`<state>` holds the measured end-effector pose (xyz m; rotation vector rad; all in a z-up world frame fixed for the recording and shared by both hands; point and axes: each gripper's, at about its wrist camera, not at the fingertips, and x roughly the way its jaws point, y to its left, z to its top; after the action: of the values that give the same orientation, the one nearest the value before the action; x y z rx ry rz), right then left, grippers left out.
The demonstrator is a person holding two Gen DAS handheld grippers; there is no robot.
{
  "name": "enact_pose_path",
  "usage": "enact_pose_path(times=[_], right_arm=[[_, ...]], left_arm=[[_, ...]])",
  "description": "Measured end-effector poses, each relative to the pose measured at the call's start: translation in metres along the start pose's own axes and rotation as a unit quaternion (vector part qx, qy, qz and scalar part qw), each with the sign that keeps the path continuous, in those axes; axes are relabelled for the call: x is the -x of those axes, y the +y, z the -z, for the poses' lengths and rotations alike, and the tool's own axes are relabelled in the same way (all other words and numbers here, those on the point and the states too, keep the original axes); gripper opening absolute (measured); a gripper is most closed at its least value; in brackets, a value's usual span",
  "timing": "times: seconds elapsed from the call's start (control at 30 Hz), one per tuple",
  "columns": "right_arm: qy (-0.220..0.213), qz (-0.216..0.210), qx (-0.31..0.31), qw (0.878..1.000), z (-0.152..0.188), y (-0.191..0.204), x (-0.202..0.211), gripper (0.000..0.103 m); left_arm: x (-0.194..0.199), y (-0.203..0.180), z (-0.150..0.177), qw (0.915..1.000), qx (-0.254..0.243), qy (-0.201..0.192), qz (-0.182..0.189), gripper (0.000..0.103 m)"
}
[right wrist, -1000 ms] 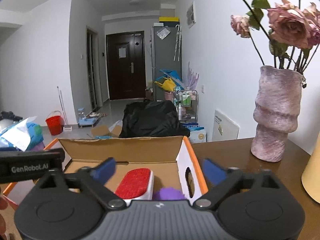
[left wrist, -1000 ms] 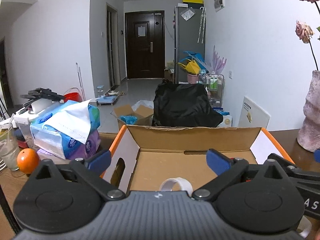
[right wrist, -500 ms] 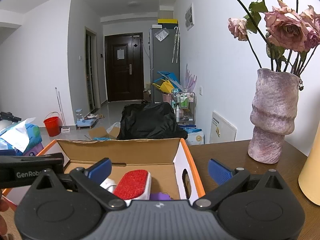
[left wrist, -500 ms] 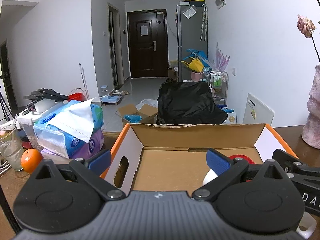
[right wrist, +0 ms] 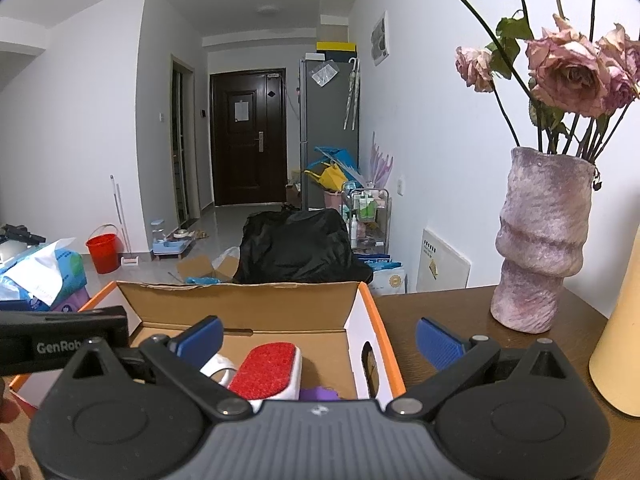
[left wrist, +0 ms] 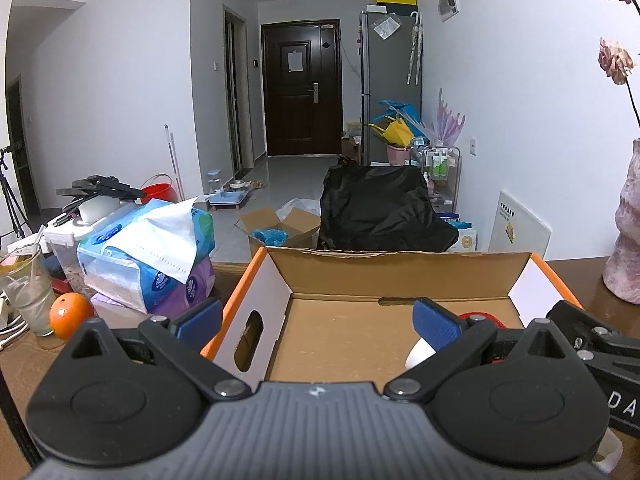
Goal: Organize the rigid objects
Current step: 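Withdraw both tools from the box back over the table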
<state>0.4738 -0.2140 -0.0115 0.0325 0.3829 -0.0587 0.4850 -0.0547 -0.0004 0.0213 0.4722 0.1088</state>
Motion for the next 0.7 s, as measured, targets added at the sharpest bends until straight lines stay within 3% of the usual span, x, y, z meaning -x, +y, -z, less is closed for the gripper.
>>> enact_pose_path(times=[0.7], right_arm=[[-0.013, 0.0, -0.001, 1.0, 0.004, -0.015, 0.037, 0.103]], left_arm=[[0.044, 0.001, 0.014, 0.9995, -0.022, -0.024, -0.005, 0.103]])
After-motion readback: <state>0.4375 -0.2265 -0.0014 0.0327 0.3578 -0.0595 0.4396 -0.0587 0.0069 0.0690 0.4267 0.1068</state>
